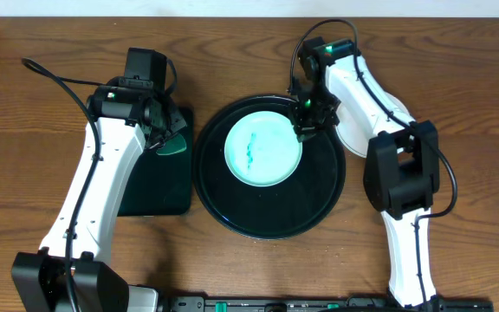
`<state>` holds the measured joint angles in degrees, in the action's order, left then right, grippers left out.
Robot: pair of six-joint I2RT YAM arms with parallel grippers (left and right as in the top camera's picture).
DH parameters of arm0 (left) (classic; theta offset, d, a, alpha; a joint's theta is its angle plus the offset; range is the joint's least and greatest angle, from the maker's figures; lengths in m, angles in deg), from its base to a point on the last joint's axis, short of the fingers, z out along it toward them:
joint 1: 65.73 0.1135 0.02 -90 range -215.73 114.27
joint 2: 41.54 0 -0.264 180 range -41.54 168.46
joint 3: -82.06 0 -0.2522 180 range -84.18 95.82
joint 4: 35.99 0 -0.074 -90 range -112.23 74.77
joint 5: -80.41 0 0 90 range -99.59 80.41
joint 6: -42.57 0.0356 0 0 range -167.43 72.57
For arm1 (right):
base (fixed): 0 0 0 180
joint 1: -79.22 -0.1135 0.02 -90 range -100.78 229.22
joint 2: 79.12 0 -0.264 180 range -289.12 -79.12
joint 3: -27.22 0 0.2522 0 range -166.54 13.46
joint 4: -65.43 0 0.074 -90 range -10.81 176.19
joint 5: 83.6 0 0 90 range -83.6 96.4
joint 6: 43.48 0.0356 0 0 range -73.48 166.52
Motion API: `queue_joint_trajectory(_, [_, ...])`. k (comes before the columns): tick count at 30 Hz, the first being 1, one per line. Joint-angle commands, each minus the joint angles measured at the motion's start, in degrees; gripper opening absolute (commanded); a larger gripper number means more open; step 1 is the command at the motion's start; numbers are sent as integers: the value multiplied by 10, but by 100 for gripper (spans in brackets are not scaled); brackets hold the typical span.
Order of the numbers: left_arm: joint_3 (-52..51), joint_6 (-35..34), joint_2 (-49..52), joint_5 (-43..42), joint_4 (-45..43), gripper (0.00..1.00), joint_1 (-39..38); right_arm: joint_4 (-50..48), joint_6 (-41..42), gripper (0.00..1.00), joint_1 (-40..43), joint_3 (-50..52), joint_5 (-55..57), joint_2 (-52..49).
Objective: Clean dirty plates on tray and stack at the side
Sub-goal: 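Pull the pale green plate to the round tray center with the right gripper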
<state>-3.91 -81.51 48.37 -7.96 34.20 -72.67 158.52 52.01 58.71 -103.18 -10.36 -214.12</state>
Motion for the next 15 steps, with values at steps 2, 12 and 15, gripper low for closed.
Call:
queue_joint_trajectory(2, [-2,4,3,3,10,7,1,6,28,1,-13,-11,49,7])
queue_joint_trajectory(12, [-12,11,3,3,-8,7,1,11,78,1,-60,2,136,16])
queue_joint_trajectory(15, [-12,10,3,3,-8,7,1,0,90,1,-73,15,142,16])
